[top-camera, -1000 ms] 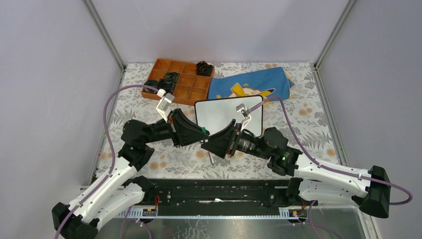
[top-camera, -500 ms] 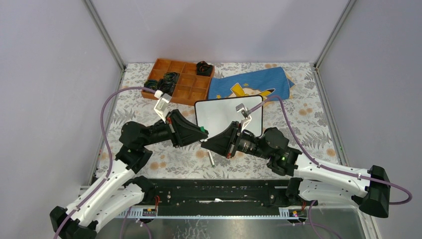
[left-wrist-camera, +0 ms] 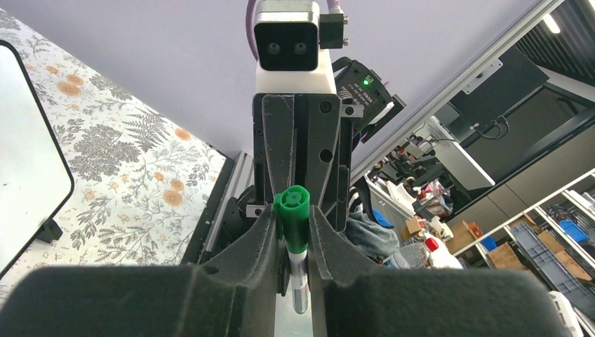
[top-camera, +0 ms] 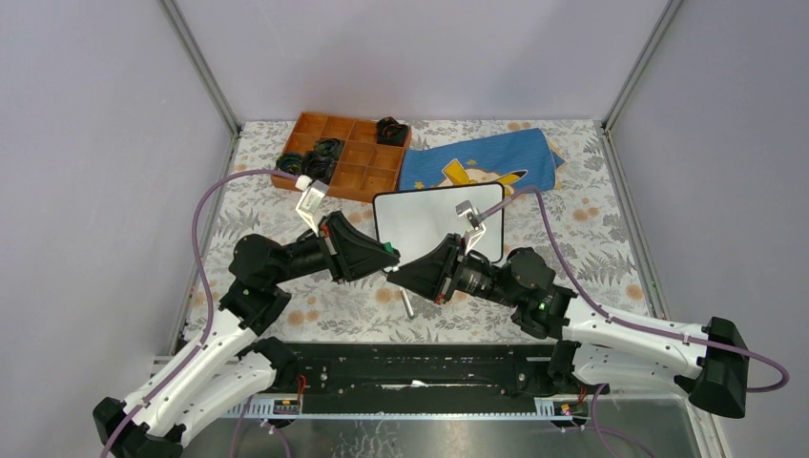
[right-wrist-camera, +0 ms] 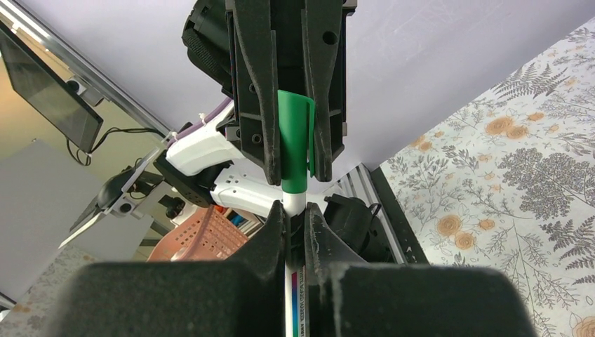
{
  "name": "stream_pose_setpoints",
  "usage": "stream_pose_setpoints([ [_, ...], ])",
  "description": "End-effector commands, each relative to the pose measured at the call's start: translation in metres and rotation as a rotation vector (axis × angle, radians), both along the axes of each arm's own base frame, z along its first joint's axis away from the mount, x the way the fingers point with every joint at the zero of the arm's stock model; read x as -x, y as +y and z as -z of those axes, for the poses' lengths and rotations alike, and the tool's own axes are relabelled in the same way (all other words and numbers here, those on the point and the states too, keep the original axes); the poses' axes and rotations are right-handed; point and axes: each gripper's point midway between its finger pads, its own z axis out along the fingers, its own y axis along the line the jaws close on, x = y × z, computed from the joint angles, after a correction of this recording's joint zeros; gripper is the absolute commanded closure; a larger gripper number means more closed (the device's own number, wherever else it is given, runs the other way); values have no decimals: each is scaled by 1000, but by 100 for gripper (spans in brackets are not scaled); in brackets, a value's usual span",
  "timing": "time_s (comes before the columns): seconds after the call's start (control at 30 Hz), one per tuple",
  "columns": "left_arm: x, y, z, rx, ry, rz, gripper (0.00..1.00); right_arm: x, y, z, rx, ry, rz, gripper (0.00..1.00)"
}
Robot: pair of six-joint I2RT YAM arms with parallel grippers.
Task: Write a sentence on the whiteboard
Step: Open the whiteboard marker at the center of the board.
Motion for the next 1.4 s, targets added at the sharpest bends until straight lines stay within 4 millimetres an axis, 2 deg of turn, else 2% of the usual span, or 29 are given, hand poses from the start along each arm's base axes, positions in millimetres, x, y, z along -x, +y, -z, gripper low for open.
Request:
stream_pose_setpoints([
  [0.0, -3, 20, -64, 168, -151, -123, 100, 7, -5, 11, 22, 33, -27, 100],
  [0.6, -11, 28, -81, 234, -148, -189, 100, 8, -10, 20, 26, 53, -15, 100],
  [0.9, -12, 31, -85, 247, -146, -214, 100, 8, -17, 20, 32, 48, 0, 100],
  [1.0, -19, 34, -83, 226, -142, -260, 100, 8, -22, 13, 31, 17, 17, 100],
  [1.07, -39, 41, -74, 146, -119, -386, 100, 4, -31, 4, 67, -31, 63, 100],
  [1.1, -52, 46, -63, 83, -72, -464, 100, 0, -38, 6, 114, -41, 99, 100],
  [1.13, -65, 53, -40, 0, 34, -540, 100, -6, -47, 3, 144, -54, 149, 100],
  [1.17, -75, 63, -26, -76, 68, -623, 100, -12, -56, 4, 187, -63, 200, 100],
  [1.23, -96, 89, 13, -311, 51, -796, 100, -29, -79, 11, 287, -62, 332, 100],
  [1.3, -108, 108, 54, -505, 125, -895, 100, -43, -103, 21, 379, -54, 449, 100],
  [1.37, -113, 119, 92, -668, 191, -934, 100, -49, -118, 33, 444, -46, 515, 100],
])
